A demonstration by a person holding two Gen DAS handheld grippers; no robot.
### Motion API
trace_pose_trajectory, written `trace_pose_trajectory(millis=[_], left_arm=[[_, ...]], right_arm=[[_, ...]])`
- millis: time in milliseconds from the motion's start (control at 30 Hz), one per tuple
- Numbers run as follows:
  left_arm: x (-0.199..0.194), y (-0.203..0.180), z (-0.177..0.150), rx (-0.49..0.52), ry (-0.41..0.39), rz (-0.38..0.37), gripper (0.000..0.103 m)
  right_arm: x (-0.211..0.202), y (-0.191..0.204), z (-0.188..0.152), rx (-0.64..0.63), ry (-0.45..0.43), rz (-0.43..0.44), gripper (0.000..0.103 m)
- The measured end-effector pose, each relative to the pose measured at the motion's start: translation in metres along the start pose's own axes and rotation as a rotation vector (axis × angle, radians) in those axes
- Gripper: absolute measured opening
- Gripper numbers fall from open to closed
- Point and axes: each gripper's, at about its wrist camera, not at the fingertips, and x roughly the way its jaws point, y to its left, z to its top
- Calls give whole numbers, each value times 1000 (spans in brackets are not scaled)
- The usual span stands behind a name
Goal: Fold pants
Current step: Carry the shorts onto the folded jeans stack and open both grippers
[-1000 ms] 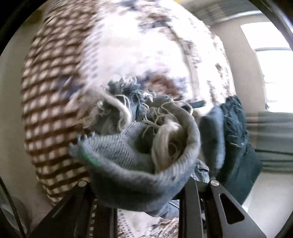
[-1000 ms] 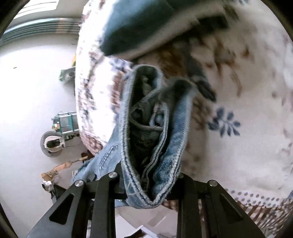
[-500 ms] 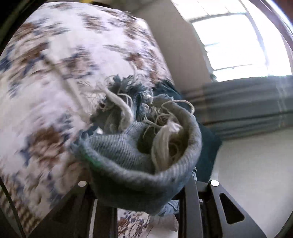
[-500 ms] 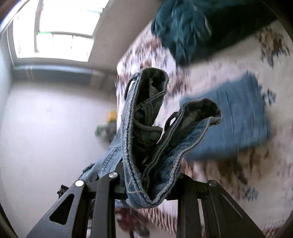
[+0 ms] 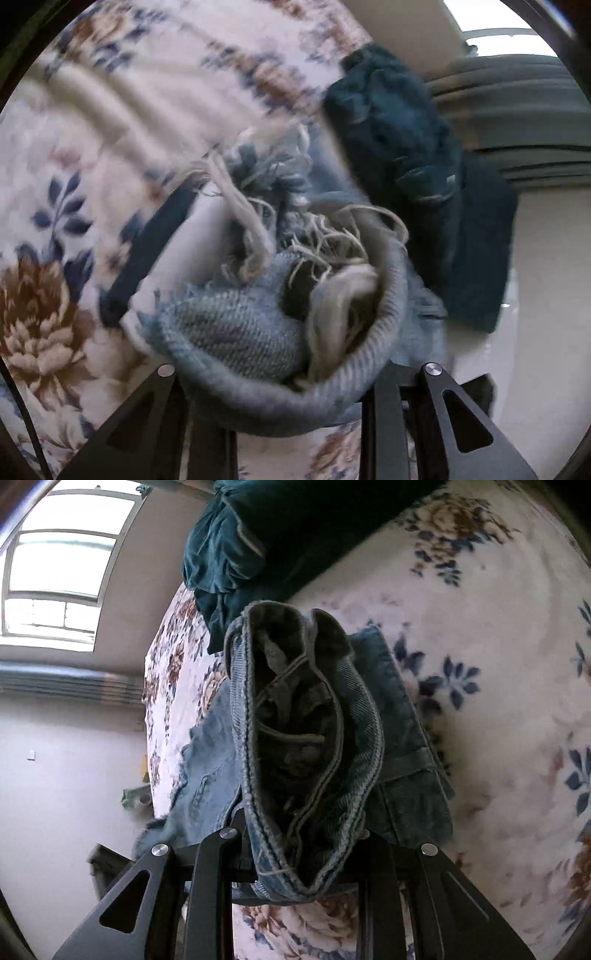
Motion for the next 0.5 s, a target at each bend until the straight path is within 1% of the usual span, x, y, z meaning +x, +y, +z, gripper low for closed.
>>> trace_pose_trajectory(millis=[33, 67, 100, 167, 200, 233, 267, 300, 333, 400, 433, 467, 500], left_arm=[[2, 12, -4, -26, 10, -10, 21], [1, 12, -7, -27, 11, -5, 22], [0, 13, -10, -15, 17, 6, 24], [-6, 0, -12, 23, 40, 56, 26], [-9, -12, -13, 59, 68, 104, 28], [-13, -25, -15, 110, 86, 157, 37], [-15, -42, -19, 188, 94, 234, 47], [-20, -56, -25, 256, 81, 293, 70], [-26, -68, -32, 314, 58, 337, 78], [-38, -88, -47, 404, -3, 407, 80], [-45, -97, -55, 448, -38, 449, 87], [-49, -106, -61, 495, -64, 501, 88], [-54, -113, -67, 537, -78, 542, 88]], right_arm=[[2, -2, -2, 2, 5, -4, 27], [5, -4, -3, -4, 6, -11, 27], [8, -5, -6, -22, 8, -30, 31], [10, -1, -6, -31, 36, -76, 46], [18, -9, -5, -29, 50, -103, 62], [18, -7, -4, -33, 61, -143, 81], [14, -4, -4, -53, 59, -180, 88], [6, 2, -5, -87, 42, -214, 91], [-1, 9, -8, -120, 29, -253, 91], [-14, 28, -19, -217, 7, -380, 91], [-20, 40, -27, -281, -8, -470, 91], [-26, 50, -37, -336, -28, -546, 91], [-33, 57, -47, -370, -45, -591, 91]])
